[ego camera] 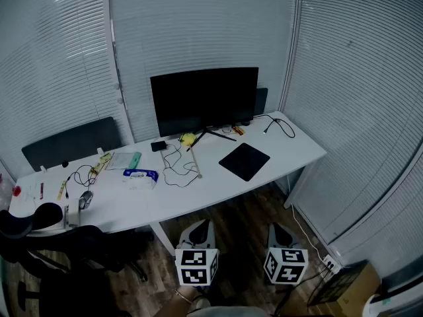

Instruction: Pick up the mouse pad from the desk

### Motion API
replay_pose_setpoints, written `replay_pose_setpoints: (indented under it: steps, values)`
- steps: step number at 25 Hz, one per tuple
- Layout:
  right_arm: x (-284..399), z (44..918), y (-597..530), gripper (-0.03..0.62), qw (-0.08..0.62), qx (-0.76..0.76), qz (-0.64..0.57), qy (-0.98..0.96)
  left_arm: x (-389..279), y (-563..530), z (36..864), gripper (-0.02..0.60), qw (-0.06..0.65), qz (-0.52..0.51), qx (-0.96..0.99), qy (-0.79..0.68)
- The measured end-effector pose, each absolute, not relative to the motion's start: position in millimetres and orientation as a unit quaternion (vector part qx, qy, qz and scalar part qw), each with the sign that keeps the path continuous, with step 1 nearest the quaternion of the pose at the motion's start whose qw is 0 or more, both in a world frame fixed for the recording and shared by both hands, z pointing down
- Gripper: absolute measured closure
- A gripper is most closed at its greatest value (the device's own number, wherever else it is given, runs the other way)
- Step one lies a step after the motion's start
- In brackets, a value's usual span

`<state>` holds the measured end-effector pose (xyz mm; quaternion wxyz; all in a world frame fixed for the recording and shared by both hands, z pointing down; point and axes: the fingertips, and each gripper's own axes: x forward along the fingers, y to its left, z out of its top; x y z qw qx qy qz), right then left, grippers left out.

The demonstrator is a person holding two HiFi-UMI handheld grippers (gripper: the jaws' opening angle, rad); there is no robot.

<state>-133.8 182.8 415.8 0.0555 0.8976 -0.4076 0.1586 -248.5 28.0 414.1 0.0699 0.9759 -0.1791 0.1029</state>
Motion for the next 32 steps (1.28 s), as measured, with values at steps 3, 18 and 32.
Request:
replay_pose_setpoints:
  steps: [3, 18, 32]
  values:
    - [-137.2, 416.2, 181.1, 0.562, 0.062, 0.899, 0.157, -0.404, -250.6, 25.0, 415.8, 0.565, 0.066, 0.106, 0.976, -0.176]
    - [-147.1, 426.9, 170.2, 0.562, 0.040, 0.915, 0.165, -0.366, -248.4, 12.1, 430.6, 0.565, 0.054, 0.120, 0.983, -0.129]
    - [-118.8, 439.2, 168.2, 0.562, 0.041, 0.917, 0.188, -0.349, -209.9, 8.7, 446.4, 0.565, 0.051, 0.143, 0.983, -0.099]
